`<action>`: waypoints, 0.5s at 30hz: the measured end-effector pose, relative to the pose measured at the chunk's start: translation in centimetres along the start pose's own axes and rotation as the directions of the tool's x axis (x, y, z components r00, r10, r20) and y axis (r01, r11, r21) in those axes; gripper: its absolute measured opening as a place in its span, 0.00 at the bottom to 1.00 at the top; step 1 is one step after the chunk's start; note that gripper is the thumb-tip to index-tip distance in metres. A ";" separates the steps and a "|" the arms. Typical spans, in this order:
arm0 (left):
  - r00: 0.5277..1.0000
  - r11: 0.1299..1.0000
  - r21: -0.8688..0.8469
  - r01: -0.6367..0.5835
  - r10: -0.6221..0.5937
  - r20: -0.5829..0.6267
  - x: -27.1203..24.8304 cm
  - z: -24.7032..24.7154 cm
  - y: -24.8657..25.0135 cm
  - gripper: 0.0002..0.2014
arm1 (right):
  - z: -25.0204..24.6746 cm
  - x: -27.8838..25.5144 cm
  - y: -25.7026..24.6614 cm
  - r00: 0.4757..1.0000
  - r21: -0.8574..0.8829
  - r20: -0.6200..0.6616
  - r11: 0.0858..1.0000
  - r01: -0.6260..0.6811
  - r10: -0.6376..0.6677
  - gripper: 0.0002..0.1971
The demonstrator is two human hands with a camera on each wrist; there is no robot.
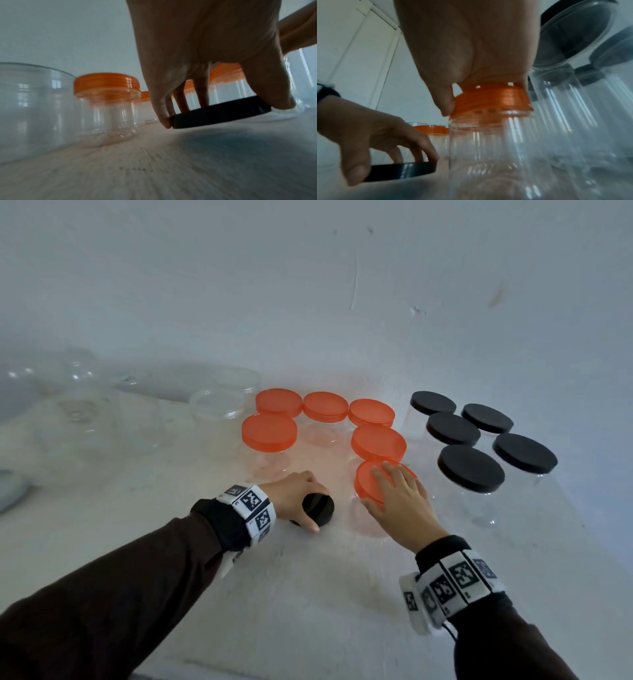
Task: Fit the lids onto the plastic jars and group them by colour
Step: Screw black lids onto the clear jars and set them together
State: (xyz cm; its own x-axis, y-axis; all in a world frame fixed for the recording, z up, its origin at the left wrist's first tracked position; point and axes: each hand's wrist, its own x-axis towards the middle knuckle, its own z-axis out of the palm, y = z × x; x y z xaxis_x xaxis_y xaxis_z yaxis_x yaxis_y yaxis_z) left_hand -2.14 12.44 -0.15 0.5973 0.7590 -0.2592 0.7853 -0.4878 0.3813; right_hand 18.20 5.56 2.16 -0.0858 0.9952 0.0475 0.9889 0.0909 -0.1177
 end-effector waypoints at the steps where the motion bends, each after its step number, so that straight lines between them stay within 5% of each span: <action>1: 1.000 0.999 -0.039 -0.006 0.005 -0.021 -1.2 -0.2 -0.3 0.35 | -0.3 0.1 -0.2 1.000 0.001 0.009 1.000 -0.007 0.007 0.30; 5: 0.982 0.982 -0.178 -0.069 0.035 -0.185 -6.6 -1.5 -2.3 0.34 | -1.9 0.6 -2.2 0.999 0.027 -0.027 0.999 0.030 -0.029 0.23; 9: 0.927 0.960 -0.263 -0.099 -0.007 -0.374 -13.1 -3.4 -5.5 0.35 | -3.1 1.9 -6.1 0.976 0.137 -0.098 0.969 0.207 -0.194 0.22; 15: 0.757 0.945 -0.324 -0.054 -0.172 -0.630 -21.8 -6.3 -11.5 0.37 | -2.5 6.2 -15.4 0.875 0.259 -0.119 0.836 0.484 -0.470 0.19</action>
State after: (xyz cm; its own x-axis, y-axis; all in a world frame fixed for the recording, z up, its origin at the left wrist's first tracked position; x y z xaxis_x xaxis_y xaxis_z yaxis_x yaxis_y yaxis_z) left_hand -25.19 4.26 6.70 0.2142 0.9305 0.2970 0.6564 -0.3623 0.6616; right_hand 2.71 10.20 6.79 -0.5254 0.8234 0.2144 0.7534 0.5672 -0.3326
